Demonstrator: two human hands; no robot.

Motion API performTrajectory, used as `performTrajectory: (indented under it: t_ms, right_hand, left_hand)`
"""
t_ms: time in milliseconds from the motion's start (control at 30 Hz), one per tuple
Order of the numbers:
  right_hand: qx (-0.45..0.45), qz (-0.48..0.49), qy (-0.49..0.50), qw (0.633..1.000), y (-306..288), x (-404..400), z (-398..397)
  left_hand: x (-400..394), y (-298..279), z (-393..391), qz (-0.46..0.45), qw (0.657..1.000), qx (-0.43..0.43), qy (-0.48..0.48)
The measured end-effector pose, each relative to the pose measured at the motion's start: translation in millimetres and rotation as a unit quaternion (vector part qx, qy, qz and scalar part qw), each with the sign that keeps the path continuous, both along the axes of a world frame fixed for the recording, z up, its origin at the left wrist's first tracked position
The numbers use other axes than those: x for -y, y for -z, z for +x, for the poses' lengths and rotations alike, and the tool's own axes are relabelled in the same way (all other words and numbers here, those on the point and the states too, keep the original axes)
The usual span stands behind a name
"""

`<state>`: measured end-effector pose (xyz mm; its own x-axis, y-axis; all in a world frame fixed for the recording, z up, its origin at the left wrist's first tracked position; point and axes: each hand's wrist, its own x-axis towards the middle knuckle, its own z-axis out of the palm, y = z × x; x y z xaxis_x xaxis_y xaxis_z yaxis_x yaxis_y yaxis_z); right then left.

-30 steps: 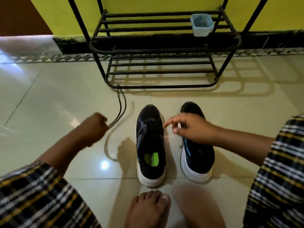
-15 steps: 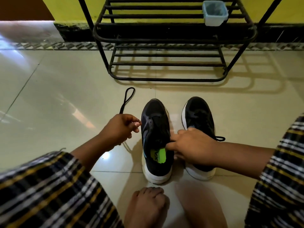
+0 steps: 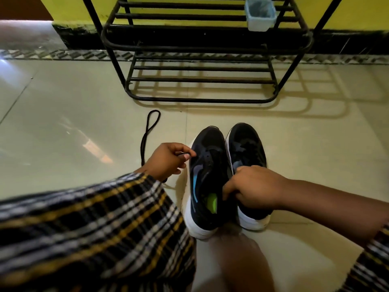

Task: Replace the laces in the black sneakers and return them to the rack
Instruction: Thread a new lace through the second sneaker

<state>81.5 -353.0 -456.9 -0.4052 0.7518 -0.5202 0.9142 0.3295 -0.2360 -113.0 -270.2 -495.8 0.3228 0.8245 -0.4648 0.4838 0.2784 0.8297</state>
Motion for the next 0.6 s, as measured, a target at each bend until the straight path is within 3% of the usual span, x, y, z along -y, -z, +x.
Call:
performTrajectory:
  t_ms: [167, 400, 600]
  right_hand:
    - [-0.045, -0.019, 0.058, 0.997, 3, -5, 6]
    - [-0.119, -0.046, 0.138, 0.982, 7, -17, 13]
    - [-0.246, 0.031, 0.306, 0.919, 8, -42, 8]
  left_hand:
    - [-5, 8, 11, 0.008, 0.999, 0.026, -0.045]
    - [-8, 23, 12, -0.027, 0.999, 0.024, -0.028]
    - [-13, 20, 19, -0.06, 0.994, 0.064, -0.061]
